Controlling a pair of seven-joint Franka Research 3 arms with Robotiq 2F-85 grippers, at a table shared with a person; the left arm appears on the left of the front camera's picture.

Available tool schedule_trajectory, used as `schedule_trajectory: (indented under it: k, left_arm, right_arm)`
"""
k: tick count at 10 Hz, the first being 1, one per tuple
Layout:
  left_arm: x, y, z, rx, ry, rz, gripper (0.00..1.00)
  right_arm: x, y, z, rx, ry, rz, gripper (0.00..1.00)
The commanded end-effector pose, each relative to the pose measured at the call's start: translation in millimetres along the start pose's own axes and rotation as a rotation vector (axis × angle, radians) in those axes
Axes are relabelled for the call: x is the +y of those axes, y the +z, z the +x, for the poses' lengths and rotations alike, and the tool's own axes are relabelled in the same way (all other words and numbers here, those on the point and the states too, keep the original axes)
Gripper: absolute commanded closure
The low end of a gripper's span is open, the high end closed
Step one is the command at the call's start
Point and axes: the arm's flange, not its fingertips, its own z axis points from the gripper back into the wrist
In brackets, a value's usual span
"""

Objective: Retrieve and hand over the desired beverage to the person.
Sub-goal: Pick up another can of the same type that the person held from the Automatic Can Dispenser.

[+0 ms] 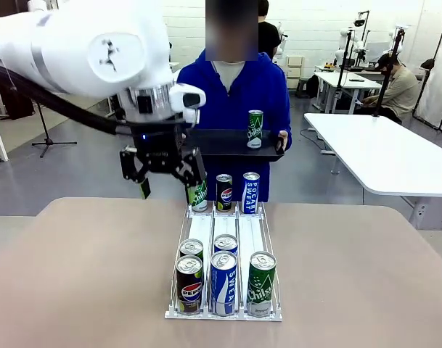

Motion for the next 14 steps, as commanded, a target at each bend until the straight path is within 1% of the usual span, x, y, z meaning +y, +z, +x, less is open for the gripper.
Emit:
schedule_trajectory:
  k: [1,3,4,6,8,10,14]
  left_arm:
    - [-14.1,-31.0,-18.5,0.004,0.04,0.04,0.0]
    - [-20.9,-49.0,-24.4,-0.01,0.077,0.049,0.0]
    - [-26.0,-59.6,-28.1,0.008,0.067,0.043,0.0]
    - [-33.3,-82.6,-35.1,-0.003,0.078,0.111,0.0]
    - [-40.0,-100.3,-35.1,0.007,0.063,0.121,0.0]
    - [-42.1,-106.2,-36.5,0.0,0.068,0.107,0.0]
    - [-37.7,-118.4,-32.5,0.013,0.131,0.074,0.0]
  right_arm:
    - [-0.9,0.5,1.4,-0.008,0.011,0.02,0.0]
    - [-0.9,0.5,1.4,-0.008,0.011,0.02,0.0]
    - [-0.9,0.5,1.4,-0.008,0.011,0.02,0.0]
    - [-0.9,0.5,1.4,-0.008,0.011,0.02,0.0]
    - [-0.9,0.5,1.4,-0.008,0.011,0.02,0.0]
    - [-0.9,0.5,1.4,-0.008,0.011,0.02,0.0]
    - [-0.9,0.5,1.4,-0.008,0.011,0.02,0.0]
